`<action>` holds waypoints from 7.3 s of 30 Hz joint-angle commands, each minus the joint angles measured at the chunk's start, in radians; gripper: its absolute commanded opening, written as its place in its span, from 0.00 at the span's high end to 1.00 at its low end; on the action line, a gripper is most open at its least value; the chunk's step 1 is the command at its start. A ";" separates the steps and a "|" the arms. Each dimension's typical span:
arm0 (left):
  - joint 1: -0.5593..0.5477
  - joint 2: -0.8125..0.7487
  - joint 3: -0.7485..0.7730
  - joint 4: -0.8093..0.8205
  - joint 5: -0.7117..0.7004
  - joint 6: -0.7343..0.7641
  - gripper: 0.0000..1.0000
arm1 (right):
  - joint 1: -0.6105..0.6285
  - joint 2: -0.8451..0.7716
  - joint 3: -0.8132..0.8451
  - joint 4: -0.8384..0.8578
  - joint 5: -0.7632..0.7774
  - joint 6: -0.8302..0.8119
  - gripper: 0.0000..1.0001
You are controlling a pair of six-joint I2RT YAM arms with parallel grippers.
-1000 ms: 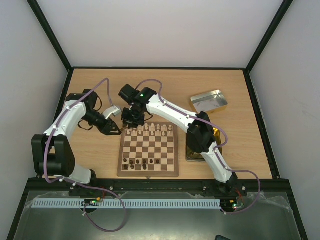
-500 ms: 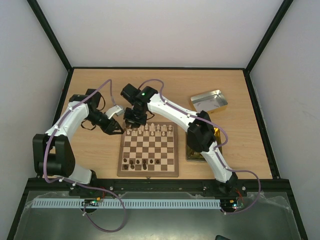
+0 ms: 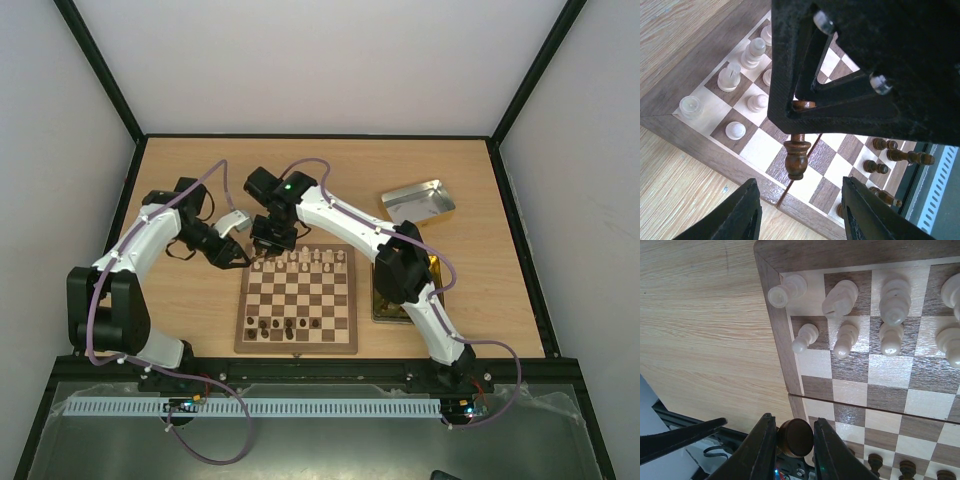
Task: Set up the chess pieces on the board
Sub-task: Place the chess piece at the center of the board.
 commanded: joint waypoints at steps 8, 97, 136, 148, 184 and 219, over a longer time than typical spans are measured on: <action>-0.027 0.009 -0.032 -0.031 -0.035 0.021 0.54 | 0.028 -0.043 0.066 0.100 -0.072 0.036 0.82; 0.225 0.135 0.163 -0.250 0.243 0.234 0.98 | -0.011 -0.033 0.053 0.209 -0.124 0.061 0.83; 0.231 0.015 0.100 -0.263 -0.710 0.199 0.98 | -0.100 -0.225 -0.123 0.001 0.155 -0.249 0.70; 0.208 0.119 -0.017 -0.259 -0.931 0.263 0.98 | -0.130 -0.369 -0.378 0.091 0.193 -0.297 0.70; -0.089 0.324 -0.006 -0.152 -1.038 0.090 0.69 | -0.224 -0.554 -0.681 0.216 0.172 -0.307 0.69; 0.014 0.024 -0.161 -0.060 -0.831 0.086 0.60 | -0.256 -0.539 -0.654 0.197 0.143 -0.322 0.69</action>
